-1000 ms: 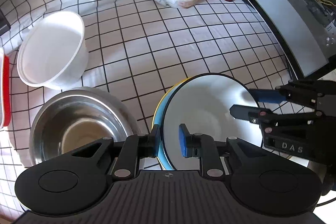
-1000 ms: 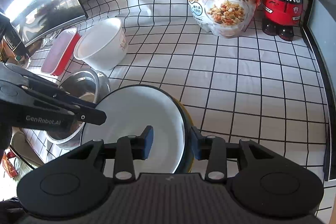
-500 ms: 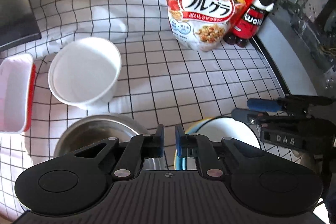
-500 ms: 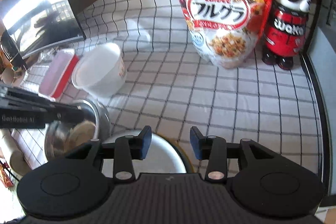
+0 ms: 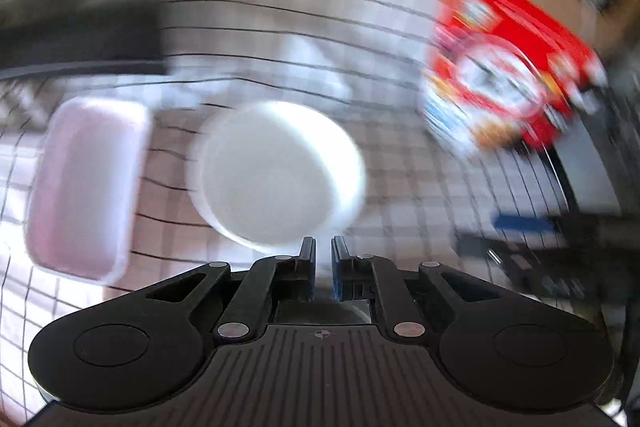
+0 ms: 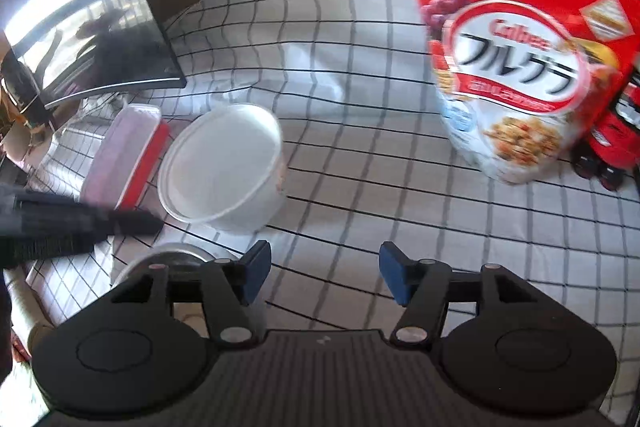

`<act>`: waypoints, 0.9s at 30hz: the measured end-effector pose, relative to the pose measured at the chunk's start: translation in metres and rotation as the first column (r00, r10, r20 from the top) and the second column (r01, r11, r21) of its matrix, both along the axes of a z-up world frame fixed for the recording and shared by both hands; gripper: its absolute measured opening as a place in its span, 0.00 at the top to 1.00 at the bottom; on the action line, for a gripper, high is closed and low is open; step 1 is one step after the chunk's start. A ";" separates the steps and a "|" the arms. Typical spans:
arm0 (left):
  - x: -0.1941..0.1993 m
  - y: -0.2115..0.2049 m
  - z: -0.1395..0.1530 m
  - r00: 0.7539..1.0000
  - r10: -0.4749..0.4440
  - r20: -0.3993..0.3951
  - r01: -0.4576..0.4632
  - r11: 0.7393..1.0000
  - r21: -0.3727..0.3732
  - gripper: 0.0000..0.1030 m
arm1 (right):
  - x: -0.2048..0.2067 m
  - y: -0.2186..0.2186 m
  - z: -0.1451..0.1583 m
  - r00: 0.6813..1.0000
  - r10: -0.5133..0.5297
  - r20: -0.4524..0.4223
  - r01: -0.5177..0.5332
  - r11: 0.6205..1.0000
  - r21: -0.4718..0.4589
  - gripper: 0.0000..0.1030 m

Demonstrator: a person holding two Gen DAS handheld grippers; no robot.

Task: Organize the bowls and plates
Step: 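Move the right gripper to the white orange-labelled bowl and grasp its rim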

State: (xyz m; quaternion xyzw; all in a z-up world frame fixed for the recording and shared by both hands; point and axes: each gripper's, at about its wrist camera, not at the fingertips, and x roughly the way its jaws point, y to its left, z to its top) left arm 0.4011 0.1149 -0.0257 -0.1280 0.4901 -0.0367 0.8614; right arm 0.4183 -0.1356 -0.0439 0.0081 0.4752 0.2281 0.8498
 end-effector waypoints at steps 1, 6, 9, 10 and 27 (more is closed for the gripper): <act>0.007 0.019 -0.004 0.999 0.045 -0.014 -0.045 0.999 -0.028 0.90 | 0.004 0.004 0.001 1.000 0.006 -0.005 -0.006 1.000 0.006 0.38; 0.044 0.093 -0.039 0.974 0.194 -0.119 -0.217 0.949 -0.228 0.84 | 0.037 0.028 -0.007 0.998 -0.051 -0.028 0.051 0.999 -0.014 0.30; 0.054 0.106 -0.047 0.973 0.198 -0.118 -0.224 0.933 -0.281 0.84 | 0.048 0.037 -0.014 0.997 -0.048 -0.064 0.049 0.999 0.023 0.30; 0.057 0.107 -0.049 0.973 0.202 -0.114 -0.227 0.935 -0.271 0.83 | 0.050 0.041 -0.017 0.996 -0.046 -0.070 0.048 0.998 0.036 0.30; 0.105 0.066 -0.102 0.979 0.090 -0.182 -0.131 0.964 -0.230 0.64 | 0.112 0.083 -0.101 0.947 -0.103 -0.304 0.122 0.992 0.042 0.59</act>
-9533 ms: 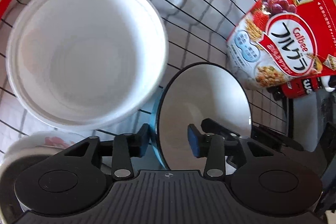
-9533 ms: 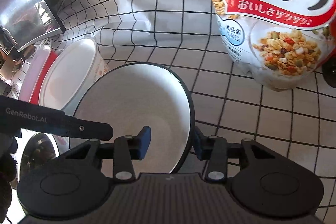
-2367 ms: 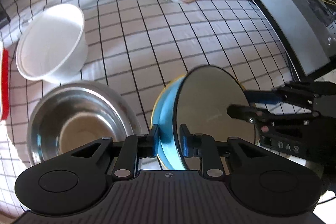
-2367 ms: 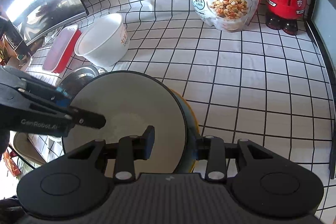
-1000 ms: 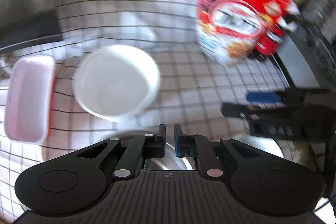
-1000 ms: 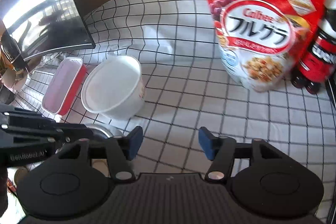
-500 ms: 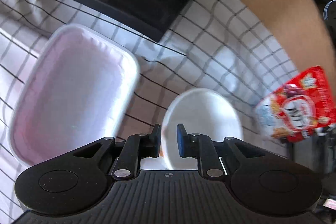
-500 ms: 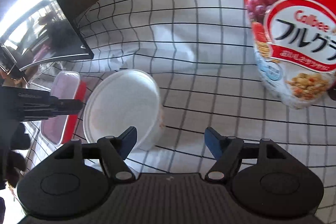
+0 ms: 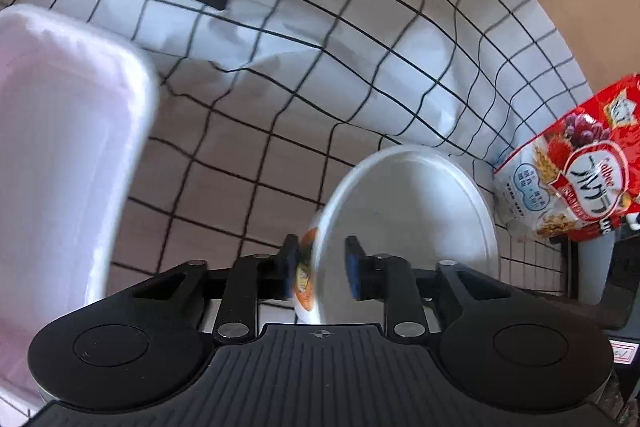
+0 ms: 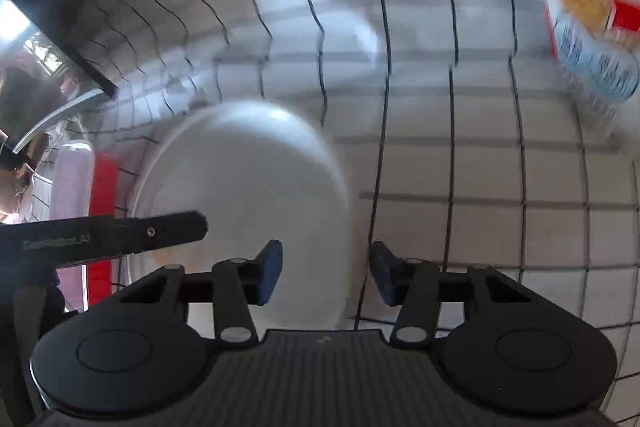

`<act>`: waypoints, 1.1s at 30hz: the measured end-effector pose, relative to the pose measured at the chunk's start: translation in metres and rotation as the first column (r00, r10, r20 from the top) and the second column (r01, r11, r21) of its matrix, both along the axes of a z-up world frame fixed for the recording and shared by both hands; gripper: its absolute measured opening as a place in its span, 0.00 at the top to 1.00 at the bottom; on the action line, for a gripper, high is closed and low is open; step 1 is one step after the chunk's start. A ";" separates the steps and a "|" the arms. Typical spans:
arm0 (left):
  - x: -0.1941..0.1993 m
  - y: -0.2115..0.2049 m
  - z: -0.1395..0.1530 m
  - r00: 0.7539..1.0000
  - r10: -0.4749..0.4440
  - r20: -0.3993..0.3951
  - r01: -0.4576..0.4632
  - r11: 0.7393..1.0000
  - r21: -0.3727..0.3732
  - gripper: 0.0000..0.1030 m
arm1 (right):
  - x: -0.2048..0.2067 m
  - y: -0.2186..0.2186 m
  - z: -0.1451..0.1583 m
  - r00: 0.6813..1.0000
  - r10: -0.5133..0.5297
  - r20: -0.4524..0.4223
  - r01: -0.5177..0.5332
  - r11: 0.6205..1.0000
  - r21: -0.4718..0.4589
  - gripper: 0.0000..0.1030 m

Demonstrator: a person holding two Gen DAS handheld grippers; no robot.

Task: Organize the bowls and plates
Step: 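Move the right gripper to the white orange-labelled bowl and grasp its rim, then lower the white bowl into the blue bowl and open the right gripper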

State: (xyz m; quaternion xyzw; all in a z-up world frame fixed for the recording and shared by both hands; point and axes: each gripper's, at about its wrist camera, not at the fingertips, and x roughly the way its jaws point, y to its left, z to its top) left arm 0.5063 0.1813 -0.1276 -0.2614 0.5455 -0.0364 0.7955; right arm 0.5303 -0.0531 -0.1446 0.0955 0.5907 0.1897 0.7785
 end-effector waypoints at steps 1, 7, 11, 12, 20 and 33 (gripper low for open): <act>0.000 -0.006 0.002 1.000 -0.009 0.010 0.009 1.000 0.018 0.60 | 0.000 -0.001 -0.003 1.000 -0.001 -0.011 0.000 1.000 -0.004 0.65; -0.012 -0.055 0.036 0.993 -0.102 0.066 0.094 0.989 0.113 0.62 | -0.013 -0.035 0.021 0.999 -0.010 0.038 0.010 1.000 0.010 0.70; -0.027 -0.091 0.069 0.979 -0.170 0.109 0.150 0.973 0.173 0.68 | -0.036 -0.066 0.053 0.994 -0.015 0.109 0.014 1.000 0.011 0.70; -0.030 -0.099 0.077 0.975 -0.186 0.118 0.162 0.969 0.189 0.69 | -0.040 -0.073 0.058 0.993 -0.018 0.115 0.016 1.000 0.013 0.70; -0.067 -0.159 0.145 0.925 -0.285 0.252 0.206 0.932 0.300 0.80 | -0.083 -0.135 0.100 0.987 -0.091 0.130 0.077 0.991 0.107 0.70; -0.121 -0.225 0.174 0.857 -0.447 0.257 0.355 0.873 0.335 0.80 | -0.154 -0.189 0.121 0.985 -0.073 0.159 0.063 0.996 0.063 0.70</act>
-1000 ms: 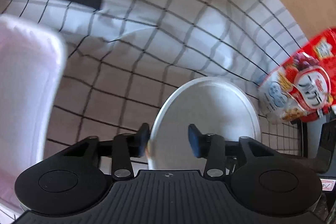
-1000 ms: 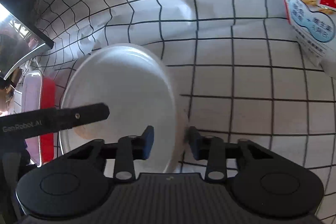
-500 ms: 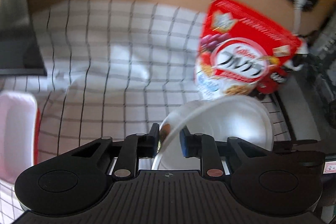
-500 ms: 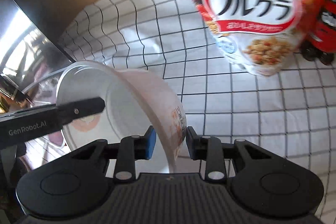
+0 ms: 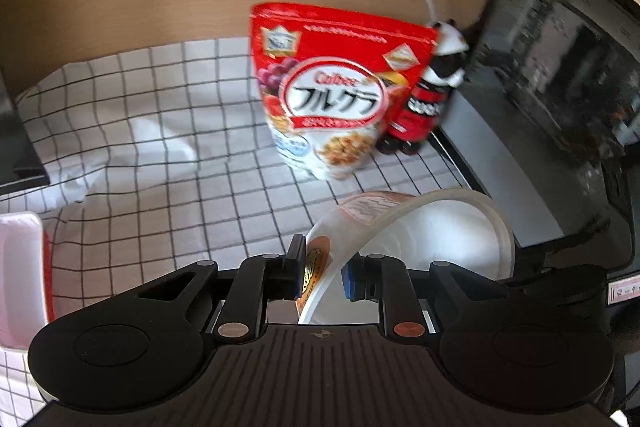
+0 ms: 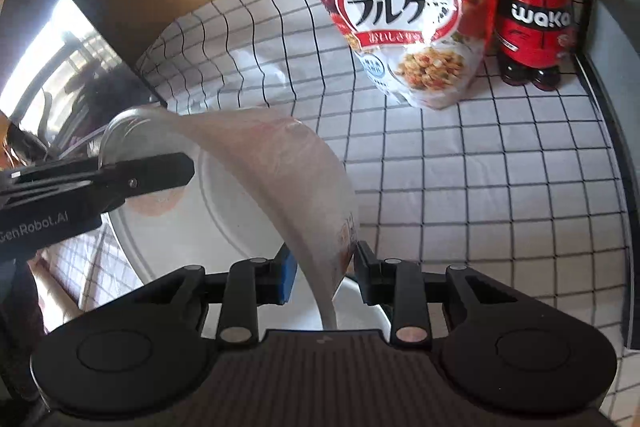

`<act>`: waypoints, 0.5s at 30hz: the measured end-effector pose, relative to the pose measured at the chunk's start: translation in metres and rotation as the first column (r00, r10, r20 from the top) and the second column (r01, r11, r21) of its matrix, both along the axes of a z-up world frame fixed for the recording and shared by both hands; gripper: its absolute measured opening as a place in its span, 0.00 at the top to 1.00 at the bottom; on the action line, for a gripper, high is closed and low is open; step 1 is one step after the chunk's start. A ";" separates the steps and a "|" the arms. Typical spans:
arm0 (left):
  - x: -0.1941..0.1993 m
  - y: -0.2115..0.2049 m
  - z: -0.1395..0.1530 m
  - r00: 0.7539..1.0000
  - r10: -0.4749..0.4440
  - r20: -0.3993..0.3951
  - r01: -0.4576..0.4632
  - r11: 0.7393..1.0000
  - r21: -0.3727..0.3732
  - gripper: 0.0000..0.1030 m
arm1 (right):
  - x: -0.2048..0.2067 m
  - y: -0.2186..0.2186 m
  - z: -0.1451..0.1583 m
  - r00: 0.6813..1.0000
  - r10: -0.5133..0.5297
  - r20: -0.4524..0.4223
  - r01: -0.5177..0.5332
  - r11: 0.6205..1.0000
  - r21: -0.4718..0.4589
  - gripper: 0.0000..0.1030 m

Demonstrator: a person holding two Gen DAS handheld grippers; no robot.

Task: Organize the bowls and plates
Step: 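Lower the white bowl into the blue bowl and open the right gripper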

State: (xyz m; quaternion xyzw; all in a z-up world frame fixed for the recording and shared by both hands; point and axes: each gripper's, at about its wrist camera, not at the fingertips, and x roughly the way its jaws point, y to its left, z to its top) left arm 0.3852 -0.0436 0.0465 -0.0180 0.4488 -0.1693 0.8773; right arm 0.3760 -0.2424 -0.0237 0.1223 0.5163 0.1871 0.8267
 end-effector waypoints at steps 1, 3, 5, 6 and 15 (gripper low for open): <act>-0.002 -0.002 -0.002 1.000 -0.014 -0.013 0.014 1.000 0.000 0.80 | -0.003 -0.001 -0.001 1.000 0.004 -0.003 -0.004 1.000 -0.013 0.70; -0.006 -0.002 -0.010 0.998 -0.035 -0.061 0.034 0.999 -0.013 0.80 | -0.010 -0.006 -0.003 1.000 0.009 -0.010 -0.009 0.999 -0.038 0.70; -0.009 0.001 -0.019 0.993 -0.050 -0.111 0.047 0.998 -0.031 0.80 | -0.015 -0.009 -0.007 1.000 0.018 -0.022 -0.019 0.998 -0.056 0.70; -0.011 0.003 -0.025 0.989 -0.057 -0.135 0.053 0.998 -0.039 0.80 | -0.019 -0.010 -0.009 0.999 0.027 -0.028 -0.029 0.998 -0.060 0.70; -0.022 0.018 -0.089 0.947 0.007 -0.322 -0.026 0.998 -0.055 0.84 | -0.039 -0.002 -0.030 0.997 0.071 0.019 -0.068 0.988 -0.137 0.67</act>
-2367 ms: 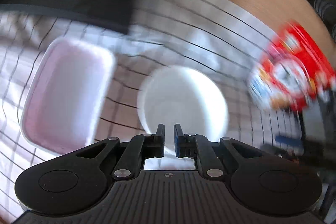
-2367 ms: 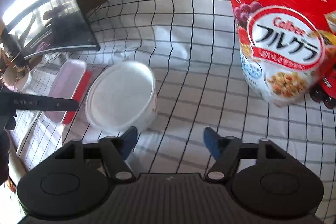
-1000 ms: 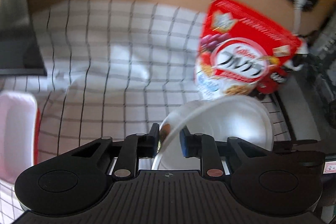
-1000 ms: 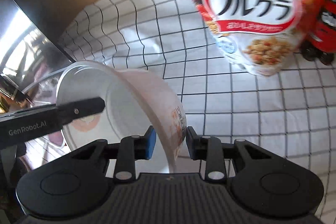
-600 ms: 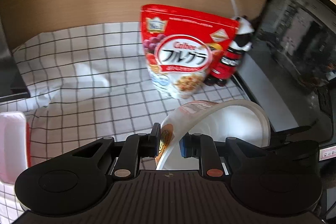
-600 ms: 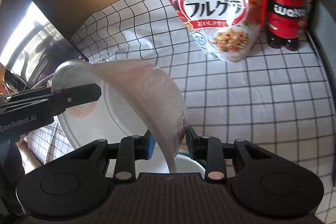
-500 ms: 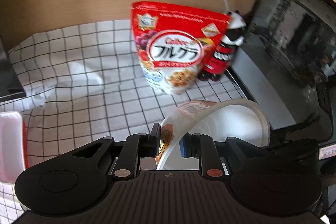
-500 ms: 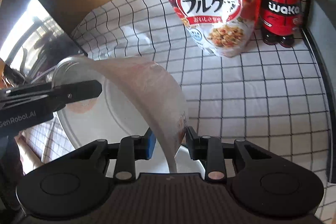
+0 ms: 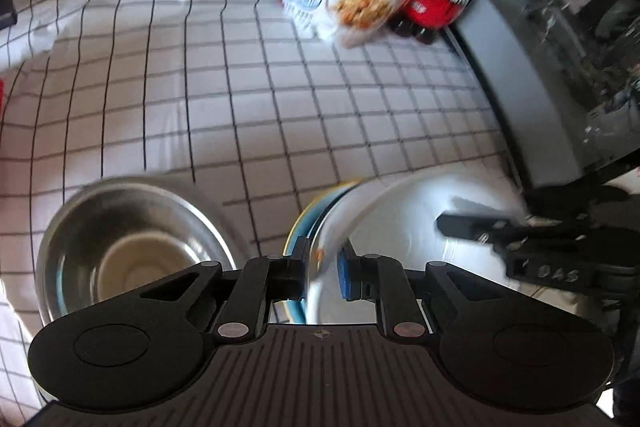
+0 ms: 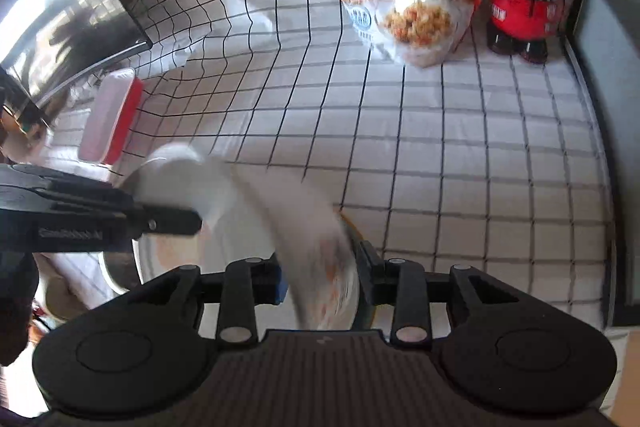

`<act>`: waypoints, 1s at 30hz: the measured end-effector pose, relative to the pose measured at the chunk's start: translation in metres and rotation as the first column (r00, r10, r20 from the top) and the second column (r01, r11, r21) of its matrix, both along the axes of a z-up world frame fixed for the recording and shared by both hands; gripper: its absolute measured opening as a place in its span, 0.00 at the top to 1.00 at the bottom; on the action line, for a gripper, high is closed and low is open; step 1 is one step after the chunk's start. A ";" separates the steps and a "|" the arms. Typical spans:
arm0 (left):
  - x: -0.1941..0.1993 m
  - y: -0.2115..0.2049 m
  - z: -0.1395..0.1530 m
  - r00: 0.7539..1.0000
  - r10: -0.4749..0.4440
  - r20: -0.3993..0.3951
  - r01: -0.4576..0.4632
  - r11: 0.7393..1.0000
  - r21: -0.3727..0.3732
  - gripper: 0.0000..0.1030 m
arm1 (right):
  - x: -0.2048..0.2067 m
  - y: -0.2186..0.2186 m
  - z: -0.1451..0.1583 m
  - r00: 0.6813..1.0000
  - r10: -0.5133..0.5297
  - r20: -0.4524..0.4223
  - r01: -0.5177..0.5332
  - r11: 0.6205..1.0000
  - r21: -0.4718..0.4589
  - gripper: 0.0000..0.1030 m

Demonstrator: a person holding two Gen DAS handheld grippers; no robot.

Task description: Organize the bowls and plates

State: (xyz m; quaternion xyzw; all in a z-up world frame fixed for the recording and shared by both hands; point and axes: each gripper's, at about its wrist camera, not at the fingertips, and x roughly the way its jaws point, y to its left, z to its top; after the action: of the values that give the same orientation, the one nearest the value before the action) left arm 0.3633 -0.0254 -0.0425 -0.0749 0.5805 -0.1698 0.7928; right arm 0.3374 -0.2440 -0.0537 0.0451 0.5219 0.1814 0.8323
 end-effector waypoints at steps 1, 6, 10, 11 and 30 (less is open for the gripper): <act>-0.002 -0.002 -0.001 1.000 -0.006 -0.002 0.006 1.000 0.005 0.83 | -0.003 0.002 0.001 1.000 0.009 0.023 -0.008 1.000 -0.020 0.67; -0.011 -0.004 0.002 1.000 -0.007 0.026 0.006 1.000 0.022 0.84 | 0.001 0.001 -0.006 1.000 -0.009 0.025 0.010 0.999 -0.044 0.67; -0.015 -0.007 0.010 0.998 -0.009 0.057 0.006 0.999 0.048 0.84 | 0.003 -0.004 -0.015 0.999 -0.037 0.008 0.038 0.998 -0.045 0.66; -0.015 -0.009 0.011 0.998 -0.011 0.060 0.008 0.999 0.054 0.84 | 0.002 -0.004 -0.016 0.999 -0.036 0.006 0.036 0.998 -0.042 0.66; -0.030 -0.010 0.004 0.999 -0.003 0.044 0.001 0.999 0.041 0.86 | -0.009 0.006 -0.024 1.000 0.022 0.014 -0.020 0.996 -0.086 0.50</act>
State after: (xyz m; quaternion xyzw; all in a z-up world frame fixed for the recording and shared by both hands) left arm 0.3335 -0.0351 -0.0382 -0.0541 0.5665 -0.1601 0.8065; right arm 0.3280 -0.2378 -0.0779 0.0024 0.5234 0.1679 0.8354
